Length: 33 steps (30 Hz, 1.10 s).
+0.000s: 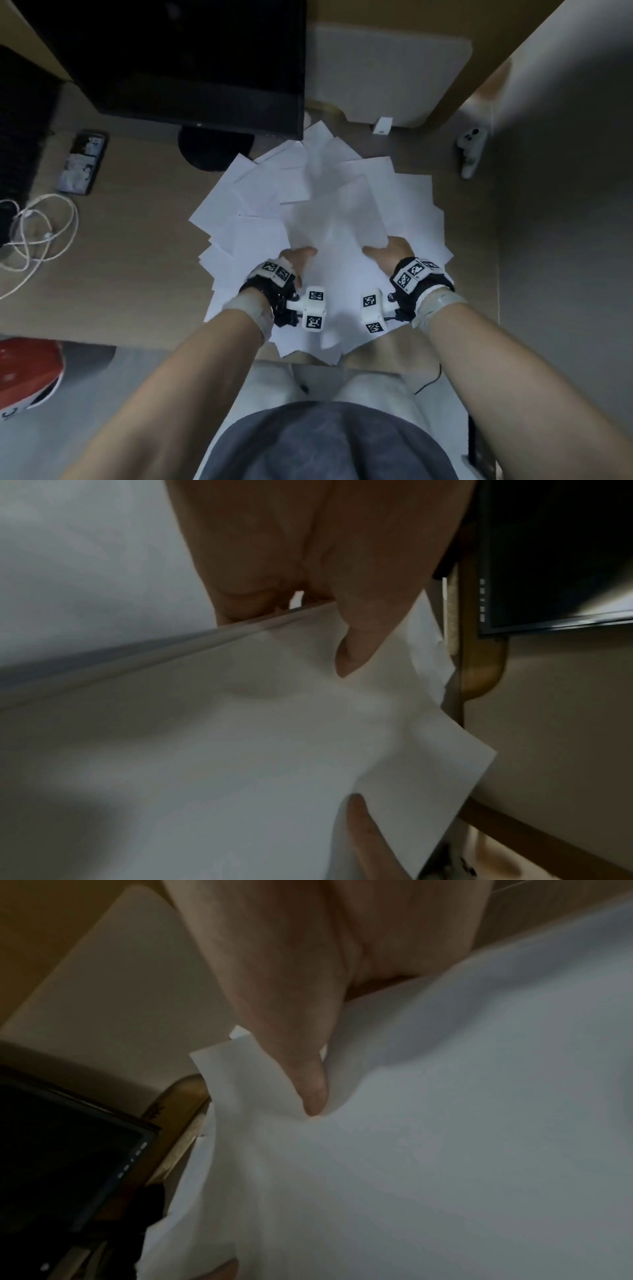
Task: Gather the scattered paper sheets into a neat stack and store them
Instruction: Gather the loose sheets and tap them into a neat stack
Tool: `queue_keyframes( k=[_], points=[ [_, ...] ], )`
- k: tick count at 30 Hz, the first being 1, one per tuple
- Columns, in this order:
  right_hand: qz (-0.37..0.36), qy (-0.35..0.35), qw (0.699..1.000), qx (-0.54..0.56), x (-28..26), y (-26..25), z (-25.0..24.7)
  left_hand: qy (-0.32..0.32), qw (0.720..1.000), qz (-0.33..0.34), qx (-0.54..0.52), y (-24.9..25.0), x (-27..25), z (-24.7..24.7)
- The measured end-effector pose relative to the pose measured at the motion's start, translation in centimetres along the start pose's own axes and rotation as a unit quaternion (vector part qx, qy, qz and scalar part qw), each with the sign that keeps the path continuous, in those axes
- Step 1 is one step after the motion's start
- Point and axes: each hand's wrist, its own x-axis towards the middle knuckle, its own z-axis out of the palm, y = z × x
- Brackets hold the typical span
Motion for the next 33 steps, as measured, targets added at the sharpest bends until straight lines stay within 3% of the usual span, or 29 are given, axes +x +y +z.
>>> queue_keyframes(
  k=[2, 5, 10, 13, 14, 19, 24, 27, 30, 33],
  points=[
    [0.013, -0.008, 0.99, -0.137, 0.9, 1.2, -0.4, 0.003, 0.999, -0.034, -0.014, -2.0, -0.8, 1.3],
    [0.016, -0.035, 0.981, -0.188, 1.3, 3.0, -1.0, 0.005, 0.995, -0.074, -0.062, -3.9, -1.2, 3.2],
    [0.036, -0.086, 0.988, -0.126, 2.2, 6.2, -0.8, 0.053, 0.994, -0.09, -0.022, -7.4, 1.9, 5.4],
    [0.033, -0.105, 0.992, -0.057, 2.3, 7.6, -0.8, 0.052, 0.993, -0.065, 0.087, -7.2, -0.2, 5.8],
    [0.028, -0.111, 0.993, -0.029, 2.1, 7.9, -0.8, 0.061, 0.992, -0.076, 0.076, -7.2, -0.5, 5.8],
    [-0.003, -0.053, 0.997, 0.057, 1.5, 8.9, -0.5, 0.081, 0.991, -0.096, 0.034, -8.5, -0.3, 5.5],
    [-0.07, -0.079, 0.993, 0.043, 0.8, 6.6, -0.7, 0.069, 0.996, -0.046, -0.024, -7.6, -2.7, 4.7],
    [-0.123, -0.081, 0.989, 0.03, 0.2, 3.3, 0.0, 0.06, 0.998, -0.026, 0.001, -6.7, -4.4, 3.1],
    [-0.202, -0.083, 0.974, -0.053, -0.1, -1.9, 1.6, 0.052, 0.998, -0.034, -0.03, -6.9, -3.8, 0.5],
    [-0.264, -0.109, 0.936, -0.208, 0.6, -7.2, 4.6, 0.069, 0.993, -0.053, -0.077, -7.5, -2.5, -2.8]
  ],
)
